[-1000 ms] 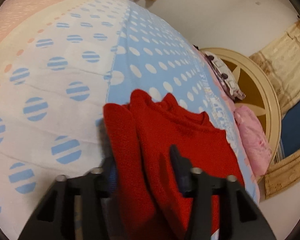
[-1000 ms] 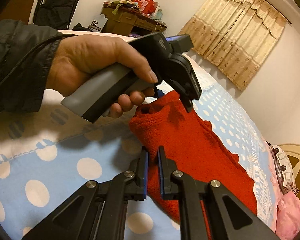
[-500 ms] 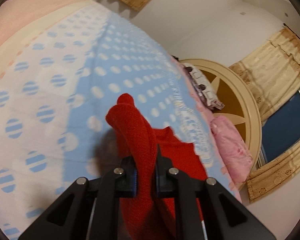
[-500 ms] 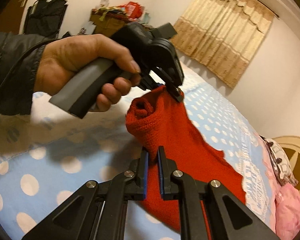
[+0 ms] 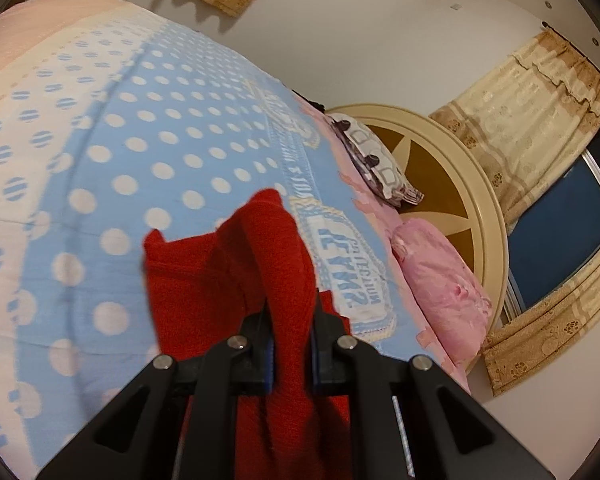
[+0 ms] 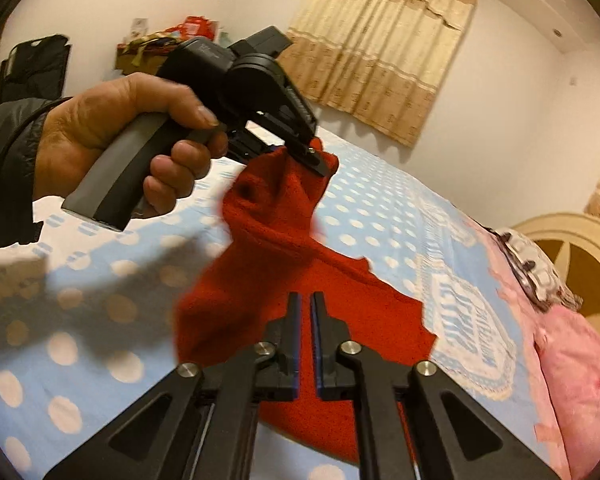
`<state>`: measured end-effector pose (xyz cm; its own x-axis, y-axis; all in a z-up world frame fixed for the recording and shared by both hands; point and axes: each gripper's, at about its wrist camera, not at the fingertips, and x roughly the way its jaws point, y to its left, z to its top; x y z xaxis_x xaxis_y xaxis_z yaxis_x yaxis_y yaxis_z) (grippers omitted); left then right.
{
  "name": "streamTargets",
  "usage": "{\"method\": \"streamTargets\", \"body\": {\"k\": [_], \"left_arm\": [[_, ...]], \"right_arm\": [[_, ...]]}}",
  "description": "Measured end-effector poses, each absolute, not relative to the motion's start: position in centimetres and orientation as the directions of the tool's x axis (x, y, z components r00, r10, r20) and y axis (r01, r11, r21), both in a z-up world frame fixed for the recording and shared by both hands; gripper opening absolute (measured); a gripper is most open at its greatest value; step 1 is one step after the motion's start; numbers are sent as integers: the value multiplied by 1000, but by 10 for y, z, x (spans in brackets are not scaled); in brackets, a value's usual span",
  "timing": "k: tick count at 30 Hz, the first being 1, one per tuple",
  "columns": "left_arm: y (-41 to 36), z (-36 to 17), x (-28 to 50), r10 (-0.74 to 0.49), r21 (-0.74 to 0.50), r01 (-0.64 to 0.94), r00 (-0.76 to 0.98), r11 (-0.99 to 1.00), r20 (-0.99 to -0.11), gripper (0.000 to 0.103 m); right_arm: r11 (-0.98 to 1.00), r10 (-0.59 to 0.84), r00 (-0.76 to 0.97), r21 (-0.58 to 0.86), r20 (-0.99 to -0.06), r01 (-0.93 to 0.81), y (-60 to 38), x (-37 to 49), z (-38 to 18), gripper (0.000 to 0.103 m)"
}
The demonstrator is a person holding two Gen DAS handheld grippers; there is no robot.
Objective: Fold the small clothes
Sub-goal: 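Lift the sweater end with the left tool while the right tool opens, then fold the held sweater end over the bundle with the left tool, open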
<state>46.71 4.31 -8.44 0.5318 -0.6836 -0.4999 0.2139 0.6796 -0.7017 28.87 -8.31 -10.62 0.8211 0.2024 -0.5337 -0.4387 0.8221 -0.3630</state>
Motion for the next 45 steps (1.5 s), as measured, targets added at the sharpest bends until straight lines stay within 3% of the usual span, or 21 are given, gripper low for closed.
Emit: {"method": "streamTargets", "body": {"k": [5,10,11,12,13,15,20,23,25,27,29,37,45], "left_arm": [[18,-86,470,-693,-698,223,507,681,-513,13],[6,-87,471,-693,-689,227,485,688,-533,13],[5,-87,471,-694,-689,227,482,689,-535,13],[5,-87,471,-695,-688,228,478,689,-537,13],[4,-87,471,-695,-687,229,474,690,-540,13],[2,-86,470,-696,-683,233,466,692,-546,13],[-4,-81,467,-685,-658,248,454,711,-570,13],[-7,-79,467,-677,-642,256,448,723,-584,13],[-9,-80,467,-675,-635,262,439,727,-592,13],[-11,-79,466,-680,-634,271,429,725,-594,13],[-13,-75,466,-683,-632,280,429,723,-591,13],[-51,-63,473,-710,-631,334,420,701,-566,13],[-105,-78,482,-706,-607,361,379,708,-599,13]], "right_arm": [[848,200,778,-292,-596,-442,-106,303,-110,3],[860,339,671,-71,-659,-505,-123,305,-117,8],[855,357,658,-51,-663,-515,-125,306,-118,35],[847,386,635,-15,-669,-531,-123,306,-120,89],[840,423,623,25,-658,-543,-123,305,-119,102],[833,468,615,84,-635,-547,-122,304,-117,102],[875,394,659,41,-641,-483,-103,321,-122,102],[866,419,643,68,-642,-496,-91,325,-122,99],[871,417,659,69,-626,-487,-86,327,-119,81],[875,415,668,71,-618,-478,-85,331,-119,30],[885,407,673,83,-618,-458,-91,333,-119,13],[917,351,737,52,-577,-396,-137,322,-102,10],[938,347,691,220,-633,-269,-205,332,-119,10]]}}
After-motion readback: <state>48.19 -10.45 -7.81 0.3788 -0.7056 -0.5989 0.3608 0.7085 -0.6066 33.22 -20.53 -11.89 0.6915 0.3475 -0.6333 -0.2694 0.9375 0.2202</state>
